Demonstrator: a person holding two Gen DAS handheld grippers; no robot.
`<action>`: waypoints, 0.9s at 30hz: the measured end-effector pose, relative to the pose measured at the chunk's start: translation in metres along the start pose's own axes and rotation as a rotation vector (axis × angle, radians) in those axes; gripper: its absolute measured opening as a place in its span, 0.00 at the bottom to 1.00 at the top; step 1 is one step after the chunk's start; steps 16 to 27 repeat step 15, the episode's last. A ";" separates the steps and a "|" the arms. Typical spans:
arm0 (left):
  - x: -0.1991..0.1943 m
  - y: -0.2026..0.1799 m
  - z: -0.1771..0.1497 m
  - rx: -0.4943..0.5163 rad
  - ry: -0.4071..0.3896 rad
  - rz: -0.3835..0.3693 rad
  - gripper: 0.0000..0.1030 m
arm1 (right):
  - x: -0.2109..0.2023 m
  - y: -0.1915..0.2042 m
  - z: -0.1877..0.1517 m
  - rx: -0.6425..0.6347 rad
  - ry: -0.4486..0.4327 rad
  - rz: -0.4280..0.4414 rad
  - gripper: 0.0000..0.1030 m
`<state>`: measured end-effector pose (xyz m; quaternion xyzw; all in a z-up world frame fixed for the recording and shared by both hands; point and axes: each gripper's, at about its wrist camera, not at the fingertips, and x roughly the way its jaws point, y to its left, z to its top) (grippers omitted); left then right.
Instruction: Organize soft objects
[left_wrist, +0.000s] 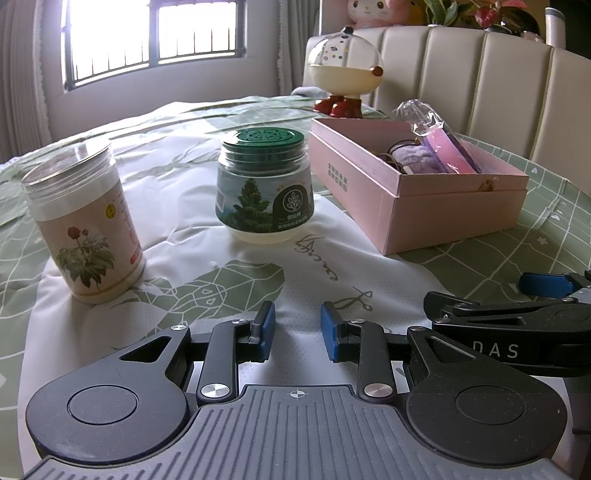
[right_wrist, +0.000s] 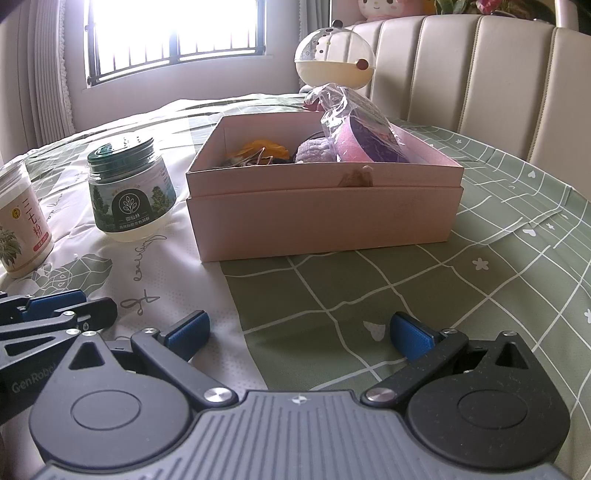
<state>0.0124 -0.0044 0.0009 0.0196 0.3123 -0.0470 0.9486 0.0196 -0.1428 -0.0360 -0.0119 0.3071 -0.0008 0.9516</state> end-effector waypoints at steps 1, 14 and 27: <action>0.000 0.000 0.000 0.003 0.000 0.002 0.30 | 0.000 0.000 0.000 0.000 0.000 0.000 1.00; 0.000 0.000 0.000 0.022 -0.003 -0.003 0.27 | 0.000 0.000 0.000 0.000 0.000 0.000 1.00; 0.000 0.000 0.000 0.020 -0.003 -0.006 0.27 | 0.000 0.000 0.000 0.000 0.000 0.000 1.00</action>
